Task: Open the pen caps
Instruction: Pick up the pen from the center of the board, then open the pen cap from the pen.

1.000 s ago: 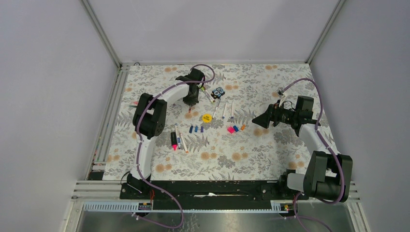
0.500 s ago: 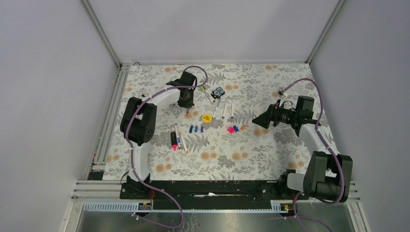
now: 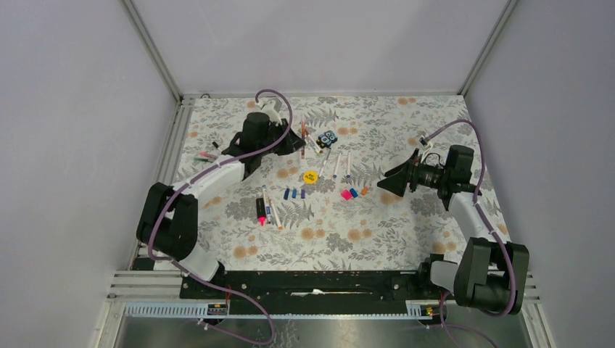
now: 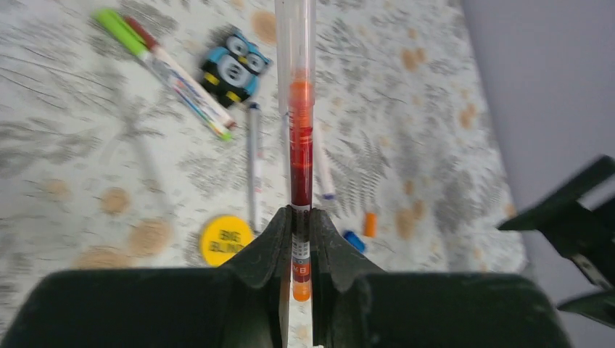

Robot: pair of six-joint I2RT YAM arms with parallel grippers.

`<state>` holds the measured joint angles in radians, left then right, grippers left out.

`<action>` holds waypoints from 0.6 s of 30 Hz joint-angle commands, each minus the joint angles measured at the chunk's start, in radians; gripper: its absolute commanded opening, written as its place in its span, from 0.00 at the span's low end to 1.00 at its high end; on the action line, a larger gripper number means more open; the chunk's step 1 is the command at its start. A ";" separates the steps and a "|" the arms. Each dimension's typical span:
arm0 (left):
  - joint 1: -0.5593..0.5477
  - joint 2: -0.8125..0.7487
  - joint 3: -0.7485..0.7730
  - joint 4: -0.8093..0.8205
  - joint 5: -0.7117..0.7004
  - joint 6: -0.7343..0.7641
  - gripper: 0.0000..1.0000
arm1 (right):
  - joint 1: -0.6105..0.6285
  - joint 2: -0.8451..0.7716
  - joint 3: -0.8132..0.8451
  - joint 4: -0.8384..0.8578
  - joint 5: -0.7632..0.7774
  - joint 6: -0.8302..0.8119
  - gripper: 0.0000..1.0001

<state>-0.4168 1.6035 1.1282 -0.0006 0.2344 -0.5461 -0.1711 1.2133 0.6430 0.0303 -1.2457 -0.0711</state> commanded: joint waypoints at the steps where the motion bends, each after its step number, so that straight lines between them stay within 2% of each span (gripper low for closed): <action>1: -0.033 -0.097 -0.164 0.431 0.202 -0.229 0.00 | 0.019 -0.049 -0.048 0.218 -0.088 0.173 0.89; 6: -0.133 -0.147 -0.293 0.662 0.162 -0.374 0.00 | 0.108 -0.062 -0.031 0.178 -0.081 0.191 0.89; 10: -0.226 -0.137 -0.332 0.821 0.102 -0.454 0.00 | 0.211 -0.068 0.062 -0.060 -0.051 0.092 0.88; 12: -0.272 -0.122 -0.335 0.872 0.072 -0.469 0.00 | 0.238 -0.067 0.108 -0.127 -0.024 0.085 0.88; 15: -0.329 -0.095 -0.328 0.925 0.042 -0.480 0.00 | 0.253 -0.064 0.143 -0.121 -0.001 0.168 0.89; 18: -0.376 -0.071 -0.321 0.959 0.006 -0.485 0.00 | 0.252 -0.067 0.128 -0.010 -0.001 0.292 0.88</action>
<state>-0.7479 1.5085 0.7937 0.7792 0.3096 -0.9947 0.0761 1.1694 0.7479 -0.0345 -1.2640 0.0902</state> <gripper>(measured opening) 0.108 0.884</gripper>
